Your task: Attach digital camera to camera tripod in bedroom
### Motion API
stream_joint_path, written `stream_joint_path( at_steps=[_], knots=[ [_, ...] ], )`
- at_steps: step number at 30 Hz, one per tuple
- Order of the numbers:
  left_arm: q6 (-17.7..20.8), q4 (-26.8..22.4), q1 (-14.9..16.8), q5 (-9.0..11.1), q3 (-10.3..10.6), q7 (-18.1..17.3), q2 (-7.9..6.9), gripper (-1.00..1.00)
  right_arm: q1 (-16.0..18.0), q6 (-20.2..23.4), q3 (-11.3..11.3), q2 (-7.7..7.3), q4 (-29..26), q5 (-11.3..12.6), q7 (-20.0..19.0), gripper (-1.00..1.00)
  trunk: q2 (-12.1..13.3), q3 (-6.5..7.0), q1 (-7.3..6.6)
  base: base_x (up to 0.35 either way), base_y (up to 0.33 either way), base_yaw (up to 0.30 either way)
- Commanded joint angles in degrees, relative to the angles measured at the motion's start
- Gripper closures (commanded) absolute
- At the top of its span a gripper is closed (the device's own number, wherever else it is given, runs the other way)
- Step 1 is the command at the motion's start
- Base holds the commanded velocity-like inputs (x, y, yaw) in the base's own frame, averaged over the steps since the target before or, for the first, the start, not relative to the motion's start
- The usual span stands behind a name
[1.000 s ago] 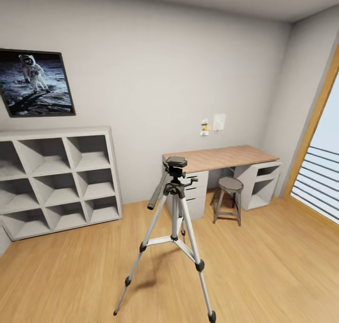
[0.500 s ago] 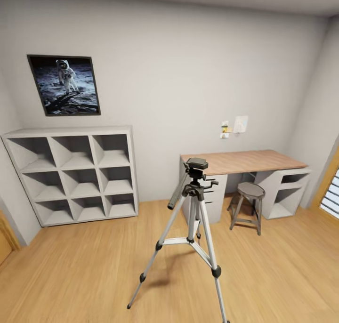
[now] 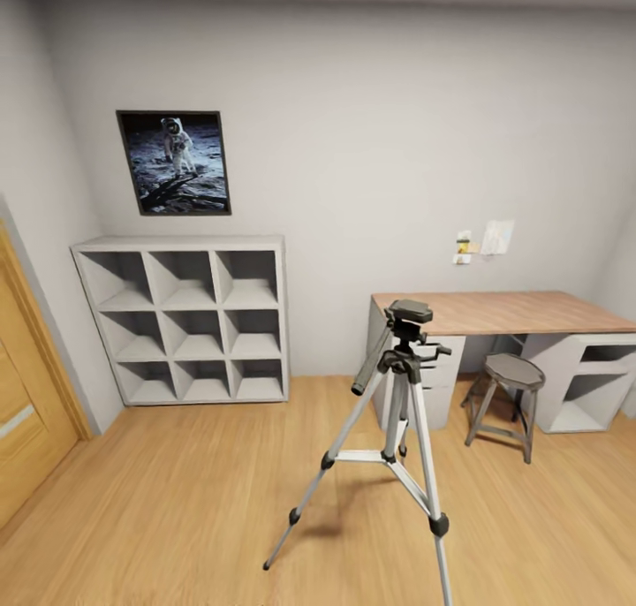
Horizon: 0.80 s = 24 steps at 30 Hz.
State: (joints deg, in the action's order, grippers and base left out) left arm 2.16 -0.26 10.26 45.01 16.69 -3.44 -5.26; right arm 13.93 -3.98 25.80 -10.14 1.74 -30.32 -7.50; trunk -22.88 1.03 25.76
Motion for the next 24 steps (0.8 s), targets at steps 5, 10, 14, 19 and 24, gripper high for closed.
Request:
stream_joint_path(
  at_steps=[5,10,14,19,24],
  knots=[
    [0.2,0.0,0.0,0.5,0.4,-0.2,-0.01,1.00,0.0,-0.3,0.5,-0.05,0.2,-0.4,-0.1,-1.00,0.0,-0.02,0.02,0.000,0.000,0.267],
    [0.2,0.1,0.0,0.5,0.4,-0.2,-0.01,1.00,0.0,-0.3,0.5,-0.05,0.2,-0.4,-0.1,-1.00,0.0,-0.02,0.02,0.000,0.000,0.267],
    [0.2,0.1,0.0,0.5,0.4,-0.2,-0.01,1.00,0.0,-0.2,0.5,-0.05,0.2,-0.4,-0.1,-1.00,0.0,-0.02,0.02,0.000,0.000,0.268],
    [0.2,0.1,0.0,0.5,0.4,-0.2,-0.01,1.00,0.0,-0.2,0.5,-0.05,0.2,-0.4,-0.1,-1.00,0.0,-0.02,0.02,0.000,0.000,0.268],
    [0.2,0.0,0.0,0.5,0.4,-0.2,-0.01,1.00,0.0,-0.2,0.5,-0.05,0.2,-0.4,-0.1,-1.00,0.0,-0.02,0.02,0.000,0.000,0.268]
  ],
)
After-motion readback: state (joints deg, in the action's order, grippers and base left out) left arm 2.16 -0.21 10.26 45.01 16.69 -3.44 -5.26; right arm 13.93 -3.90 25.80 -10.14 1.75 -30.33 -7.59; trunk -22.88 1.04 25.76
